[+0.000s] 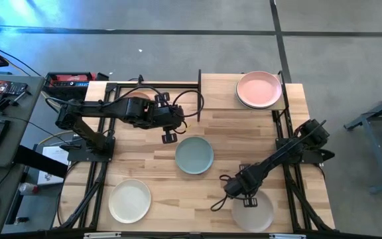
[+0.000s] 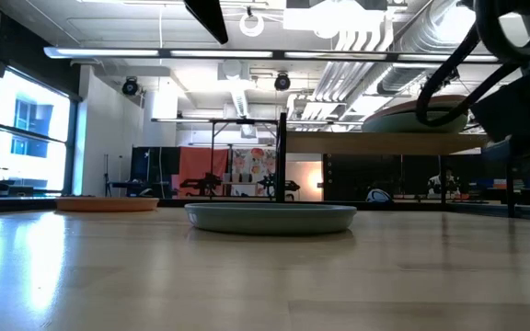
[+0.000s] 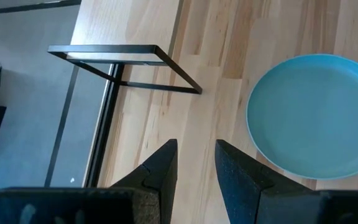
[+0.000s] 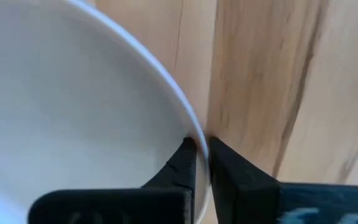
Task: Place and stack plates onto a shelf
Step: Put the light brown plate on the shelf
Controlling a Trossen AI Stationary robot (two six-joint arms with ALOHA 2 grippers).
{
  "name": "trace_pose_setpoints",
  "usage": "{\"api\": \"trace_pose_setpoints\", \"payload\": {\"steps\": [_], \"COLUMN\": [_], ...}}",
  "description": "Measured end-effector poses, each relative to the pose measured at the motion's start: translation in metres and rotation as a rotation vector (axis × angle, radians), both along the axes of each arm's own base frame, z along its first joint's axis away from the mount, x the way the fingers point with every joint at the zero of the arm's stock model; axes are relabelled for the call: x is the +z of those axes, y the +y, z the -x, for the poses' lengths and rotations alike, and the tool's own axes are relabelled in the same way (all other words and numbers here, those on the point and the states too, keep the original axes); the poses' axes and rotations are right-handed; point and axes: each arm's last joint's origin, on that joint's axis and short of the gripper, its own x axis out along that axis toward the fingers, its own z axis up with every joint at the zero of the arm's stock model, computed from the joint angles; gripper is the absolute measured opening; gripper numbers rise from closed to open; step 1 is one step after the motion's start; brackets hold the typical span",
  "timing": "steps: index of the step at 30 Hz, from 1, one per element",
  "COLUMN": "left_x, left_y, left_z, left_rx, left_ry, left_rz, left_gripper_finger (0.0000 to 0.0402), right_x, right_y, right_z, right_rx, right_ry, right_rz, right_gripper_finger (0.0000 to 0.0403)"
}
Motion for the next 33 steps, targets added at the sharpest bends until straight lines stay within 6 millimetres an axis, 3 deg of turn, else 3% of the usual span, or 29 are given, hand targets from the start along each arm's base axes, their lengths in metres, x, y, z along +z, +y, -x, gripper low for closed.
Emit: {"api": "trace_pose_setpoints", "payload": {"steps": [5,15,24,33], "left_x": [-0.001,-0.004,-0.007,-0.007], "left_y": [0.000,0.001,0.002,0.014], "left_z": [0.001,0.009,0.017,0.017], "left_rx": [0.001,0.008,0.013,0.053], "left_ry": [0.013,0.103,0.196,0.197], "left_rz": [-0.001,-0.002,-0.015,-0.015], "left_gripper_finger": [0.0097,0.0097,0.0097,0.0097], "right_x": [0.009,0.060,0.103,0.131], "right_y": [-0.003,-0.023,-0.061,-0.113], "right_z": [0.001,0.004,0.014,0.021], "right_rx": [-0.143,-0.493,-0.763,-1.026], "right_ry": [-0.003,-0.184,-0.344,-0.488], "right_rz": [-0.002,-0.001,0.032,0.087], "right_gripper_finger": [0.0002,0.0000,0.0000,0.0000]}}
